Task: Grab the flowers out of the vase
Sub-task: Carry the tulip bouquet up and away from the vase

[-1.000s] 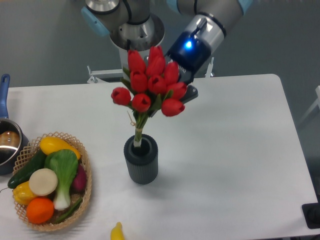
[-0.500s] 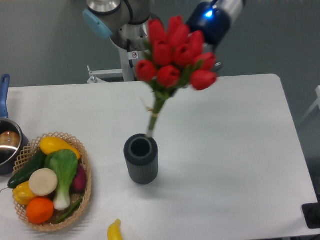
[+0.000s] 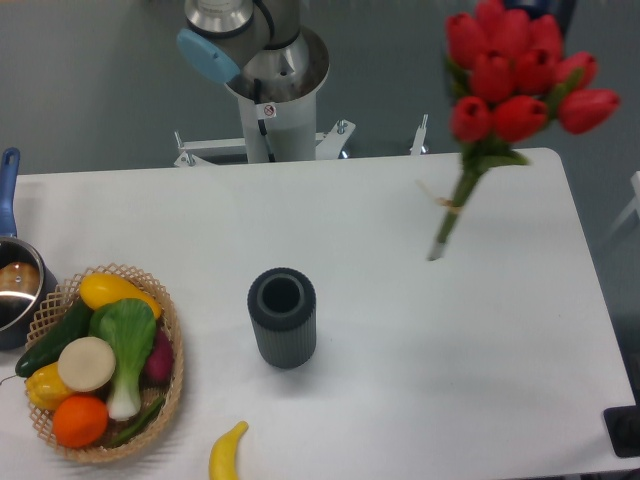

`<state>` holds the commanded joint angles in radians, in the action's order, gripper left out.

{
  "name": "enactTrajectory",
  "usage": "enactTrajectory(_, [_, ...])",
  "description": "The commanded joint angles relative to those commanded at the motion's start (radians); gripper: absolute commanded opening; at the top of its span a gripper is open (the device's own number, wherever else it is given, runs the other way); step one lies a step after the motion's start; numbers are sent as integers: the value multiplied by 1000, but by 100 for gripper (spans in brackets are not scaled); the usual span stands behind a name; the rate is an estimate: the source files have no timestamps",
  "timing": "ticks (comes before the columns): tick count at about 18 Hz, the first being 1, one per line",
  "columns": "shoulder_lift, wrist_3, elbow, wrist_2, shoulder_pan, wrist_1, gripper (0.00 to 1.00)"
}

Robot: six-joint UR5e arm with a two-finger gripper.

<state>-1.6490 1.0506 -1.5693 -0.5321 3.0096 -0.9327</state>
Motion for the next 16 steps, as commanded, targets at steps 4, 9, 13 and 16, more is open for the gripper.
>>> enactTrajectory(4, [-34, 29, 2, -66, 20, -2, 32])
enactTrajectory(9, [-51, 45, -20, -75, 38, -2, 32])
enactTrajectory(13, [-51, 89, -64, -77, 64, 0, 32])
enactTrajectory(16, [-49, 101, -75, -75, 68, 0, 33])
